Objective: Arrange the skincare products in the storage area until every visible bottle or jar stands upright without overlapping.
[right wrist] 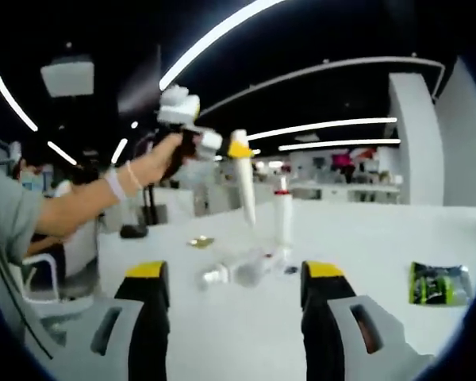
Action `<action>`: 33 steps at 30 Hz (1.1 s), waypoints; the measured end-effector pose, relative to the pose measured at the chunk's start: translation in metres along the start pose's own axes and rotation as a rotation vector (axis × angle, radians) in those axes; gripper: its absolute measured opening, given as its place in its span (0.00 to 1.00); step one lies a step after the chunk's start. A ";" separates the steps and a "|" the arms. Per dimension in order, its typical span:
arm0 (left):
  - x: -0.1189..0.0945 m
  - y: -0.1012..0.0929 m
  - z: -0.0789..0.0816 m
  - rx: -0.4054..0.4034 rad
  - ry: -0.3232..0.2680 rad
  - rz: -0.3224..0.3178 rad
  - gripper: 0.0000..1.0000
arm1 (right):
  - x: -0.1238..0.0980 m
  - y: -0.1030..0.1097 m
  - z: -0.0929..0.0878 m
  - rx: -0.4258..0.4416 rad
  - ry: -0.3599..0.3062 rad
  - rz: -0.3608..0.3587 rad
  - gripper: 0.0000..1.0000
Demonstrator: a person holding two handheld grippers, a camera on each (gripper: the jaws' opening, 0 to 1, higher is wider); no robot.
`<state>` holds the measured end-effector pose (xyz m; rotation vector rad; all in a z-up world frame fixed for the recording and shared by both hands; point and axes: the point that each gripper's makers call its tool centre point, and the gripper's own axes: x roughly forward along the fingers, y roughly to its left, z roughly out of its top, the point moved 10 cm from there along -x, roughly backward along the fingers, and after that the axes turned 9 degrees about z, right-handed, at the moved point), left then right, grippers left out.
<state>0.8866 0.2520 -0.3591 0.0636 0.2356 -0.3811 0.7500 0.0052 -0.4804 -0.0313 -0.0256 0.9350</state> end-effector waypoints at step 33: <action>0.007 -0.058 -0.022 -0.072 -0.319 -0.244 0.30 | 0.142 -0.069 -0.003 -0.075 -0.124 0.034 0.48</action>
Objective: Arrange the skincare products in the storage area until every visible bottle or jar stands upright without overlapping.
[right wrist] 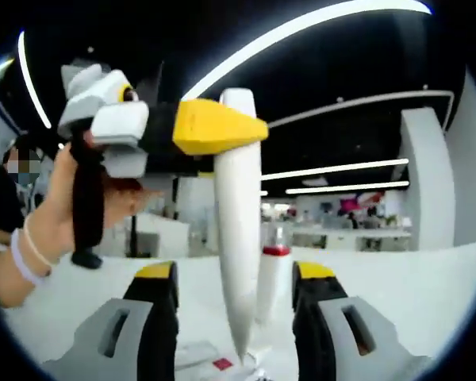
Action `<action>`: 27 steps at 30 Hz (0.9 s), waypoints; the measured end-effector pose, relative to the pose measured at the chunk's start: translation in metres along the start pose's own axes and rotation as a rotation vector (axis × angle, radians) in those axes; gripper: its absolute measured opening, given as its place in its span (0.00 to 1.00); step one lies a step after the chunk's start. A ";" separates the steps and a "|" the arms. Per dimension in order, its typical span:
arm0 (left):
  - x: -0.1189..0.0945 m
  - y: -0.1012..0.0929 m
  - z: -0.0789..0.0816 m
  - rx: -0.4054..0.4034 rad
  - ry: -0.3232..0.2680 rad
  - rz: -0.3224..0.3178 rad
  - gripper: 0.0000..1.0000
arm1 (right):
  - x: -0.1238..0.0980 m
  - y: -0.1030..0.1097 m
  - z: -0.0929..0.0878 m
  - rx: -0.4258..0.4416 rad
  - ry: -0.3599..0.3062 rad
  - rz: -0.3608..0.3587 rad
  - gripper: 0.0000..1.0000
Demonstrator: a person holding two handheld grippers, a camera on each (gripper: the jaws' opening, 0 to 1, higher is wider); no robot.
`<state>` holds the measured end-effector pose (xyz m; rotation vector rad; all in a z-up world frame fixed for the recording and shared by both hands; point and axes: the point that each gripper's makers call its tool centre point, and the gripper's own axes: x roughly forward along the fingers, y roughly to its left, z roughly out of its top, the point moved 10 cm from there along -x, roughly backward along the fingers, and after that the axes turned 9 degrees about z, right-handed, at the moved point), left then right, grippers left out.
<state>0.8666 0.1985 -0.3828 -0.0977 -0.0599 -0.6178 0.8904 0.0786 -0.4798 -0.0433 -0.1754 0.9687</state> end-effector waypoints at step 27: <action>-0.001 -0.003 -0.049 0.317 -0.386 0.167 0.38 | -0.029 -0.023 0.001 -0.494 0.363 -0.389 0.10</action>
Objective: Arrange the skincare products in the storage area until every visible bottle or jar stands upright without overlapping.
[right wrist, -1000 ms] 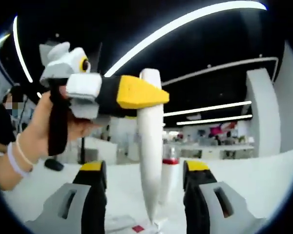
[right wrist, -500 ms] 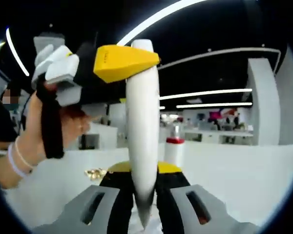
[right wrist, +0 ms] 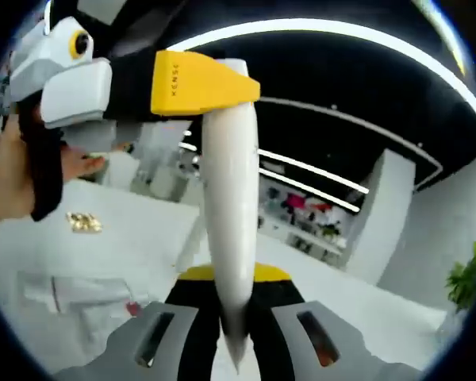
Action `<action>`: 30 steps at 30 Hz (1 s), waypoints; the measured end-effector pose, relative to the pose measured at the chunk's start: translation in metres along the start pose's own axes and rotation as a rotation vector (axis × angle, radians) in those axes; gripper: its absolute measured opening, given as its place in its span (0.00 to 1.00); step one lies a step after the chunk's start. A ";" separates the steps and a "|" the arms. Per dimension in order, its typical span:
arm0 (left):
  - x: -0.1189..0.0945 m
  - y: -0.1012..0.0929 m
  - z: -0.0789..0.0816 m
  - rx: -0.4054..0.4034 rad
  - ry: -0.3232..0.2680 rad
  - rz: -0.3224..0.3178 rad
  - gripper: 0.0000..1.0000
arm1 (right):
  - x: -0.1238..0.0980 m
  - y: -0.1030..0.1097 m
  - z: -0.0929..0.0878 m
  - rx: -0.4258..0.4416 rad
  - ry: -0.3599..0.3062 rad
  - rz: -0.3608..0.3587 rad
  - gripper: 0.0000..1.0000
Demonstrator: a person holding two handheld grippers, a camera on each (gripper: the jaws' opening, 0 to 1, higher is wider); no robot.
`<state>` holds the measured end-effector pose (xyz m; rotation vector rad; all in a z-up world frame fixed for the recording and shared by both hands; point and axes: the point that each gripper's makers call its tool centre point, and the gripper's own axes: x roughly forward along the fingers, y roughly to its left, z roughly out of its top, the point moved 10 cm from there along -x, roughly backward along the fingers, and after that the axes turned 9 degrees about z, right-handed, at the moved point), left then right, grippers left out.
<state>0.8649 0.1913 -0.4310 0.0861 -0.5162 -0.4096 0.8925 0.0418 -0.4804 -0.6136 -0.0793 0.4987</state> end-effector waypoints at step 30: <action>0.001 -0.032 -0.060 0.808 0.199 -0.008 0.43 | -0.001 -0.022 -0.027 -0.831 0.240 -0.246 0.11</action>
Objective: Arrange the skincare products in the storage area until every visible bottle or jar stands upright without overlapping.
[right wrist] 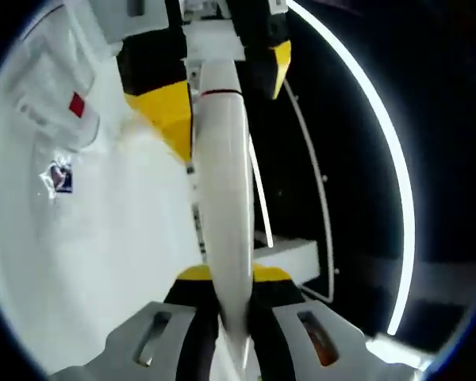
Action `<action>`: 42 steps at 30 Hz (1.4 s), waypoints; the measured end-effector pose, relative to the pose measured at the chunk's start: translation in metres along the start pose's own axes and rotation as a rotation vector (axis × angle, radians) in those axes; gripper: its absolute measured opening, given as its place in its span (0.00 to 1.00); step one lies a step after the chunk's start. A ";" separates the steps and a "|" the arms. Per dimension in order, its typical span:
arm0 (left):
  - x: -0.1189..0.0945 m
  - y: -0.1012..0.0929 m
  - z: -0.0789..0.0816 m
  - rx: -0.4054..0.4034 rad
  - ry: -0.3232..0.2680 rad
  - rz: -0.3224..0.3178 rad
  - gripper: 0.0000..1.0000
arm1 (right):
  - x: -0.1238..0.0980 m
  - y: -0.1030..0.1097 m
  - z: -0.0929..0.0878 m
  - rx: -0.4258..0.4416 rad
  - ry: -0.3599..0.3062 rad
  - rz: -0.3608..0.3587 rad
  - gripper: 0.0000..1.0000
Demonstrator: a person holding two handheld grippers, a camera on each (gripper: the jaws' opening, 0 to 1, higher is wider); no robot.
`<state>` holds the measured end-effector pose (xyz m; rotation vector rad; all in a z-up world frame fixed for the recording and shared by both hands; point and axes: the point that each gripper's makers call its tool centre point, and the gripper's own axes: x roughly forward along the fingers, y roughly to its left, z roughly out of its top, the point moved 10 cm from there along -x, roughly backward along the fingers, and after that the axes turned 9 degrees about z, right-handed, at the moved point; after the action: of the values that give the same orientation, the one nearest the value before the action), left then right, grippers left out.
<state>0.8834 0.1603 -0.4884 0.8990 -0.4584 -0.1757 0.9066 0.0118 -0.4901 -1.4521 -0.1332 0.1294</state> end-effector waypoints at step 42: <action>-0.004 0.003 -0.011 0.232 0.096 -0.031 0.19 | -0.039 -0.010 0.025 0.025 -0.301 -0.101 0.28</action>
<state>0.8842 0.1712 -0.4935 1.1373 -0.3802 -0.1086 0.8639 0.0289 -0.4779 -1.3915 -0.4479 0.2657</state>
